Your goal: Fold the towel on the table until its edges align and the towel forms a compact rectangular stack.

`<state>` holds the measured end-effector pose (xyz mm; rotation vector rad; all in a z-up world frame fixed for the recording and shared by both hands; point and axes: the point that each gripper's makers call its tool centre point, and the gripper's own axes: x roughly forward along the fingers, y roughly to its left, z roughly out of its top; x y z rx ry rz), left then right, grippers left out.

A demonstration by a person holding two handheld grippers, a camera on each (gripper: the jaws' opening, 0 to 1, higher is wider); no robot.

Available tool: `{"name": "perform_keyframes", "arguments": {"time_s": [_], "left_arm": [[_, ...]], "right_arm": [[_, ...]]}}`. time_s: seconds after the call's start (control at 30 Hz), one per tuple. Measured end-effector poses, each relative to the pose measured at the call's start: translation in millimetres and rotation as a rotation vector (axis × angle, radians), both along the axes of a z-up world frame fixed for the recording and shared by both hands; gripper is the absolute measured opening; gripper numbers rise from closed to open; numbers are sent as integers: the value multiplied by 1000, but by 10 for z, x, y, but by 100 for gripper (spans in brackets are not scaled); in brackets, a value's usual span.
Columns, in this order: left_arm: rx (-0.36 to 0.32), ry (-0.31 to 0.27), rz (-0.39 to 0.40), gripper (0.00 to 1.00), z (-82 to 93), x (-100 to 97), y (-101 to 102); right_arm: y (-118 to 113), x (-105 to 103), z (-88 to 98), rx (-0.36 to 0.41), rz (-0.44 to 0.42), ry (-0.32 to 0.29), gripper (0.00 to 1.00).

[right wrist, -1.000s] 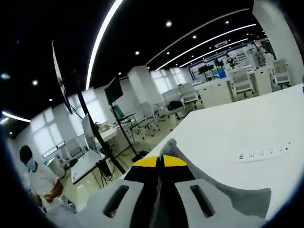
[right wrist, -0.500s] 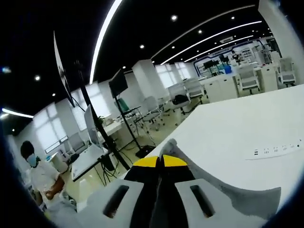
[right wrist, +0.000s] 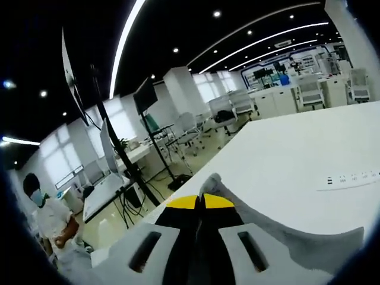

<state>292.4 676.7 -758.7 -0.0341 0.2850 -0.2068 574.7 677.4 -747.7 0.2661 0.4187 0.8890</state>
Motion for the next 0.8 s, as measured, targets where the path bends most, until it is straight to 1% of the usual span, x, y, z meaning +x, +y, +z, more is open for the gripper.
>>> {"name": "perform_keyframes", "arguments": {"time_s": [0.03,0.1,0.13,0.2,0.3,0.37,0.47,0.5,0.53,0.6,0.63,0.7,0.73,0.77,0.8], "left_arm": [[-10,5,8,4,-26,-2,29],[-70,-13,32,4,-17,6,62],[-82,-11,42,4,-18,4,76],[-59,2,46,4,-70,-3,127],[-78,1,64,4,-90,-7,189],[-100,-12,83,4,-75,-4,232],[-102,-7,94,4,-104,-4,276],[-108,-14,118,4,-105,-11,320],[-115,-14,120,4,-112,-16,326],[-115,-3,130,4,-175,-29,361],[-120,12,139,4,-244,-37,386],[-131,29,153,4,-333,-44,418],[-142,35,157,4,-369,-42,425],[-192,53,163,4,-418,-44,416],[-195,52,167,4,-435,-38,436]], "right_arm": [[36,7,-29,-2,4,3,0],[73,24,-70,-3,7,5,0],[88,30,-87,-2,7,6,0],[119,45,-140,-5,1,8,0],[150,30,-155,-8,-3,5,0],[169,42,-148,-7,-15,-2,0],[218,72,-139,-12,-21,-16,0],[245,71,-135,-15,-20,-20,0],[265,73,-131,-16,-18,-26,0],[320,66,-161,-47,0,-48,0],[343,54,-186,-57,4,-48,0],[402,24,-291,-74,10,-38,0],[410,21,-311,-78,10,-37,0],[442,19,-402,-93,11,-31,0],[448,19,-422,-96,10,-29,0]]}}
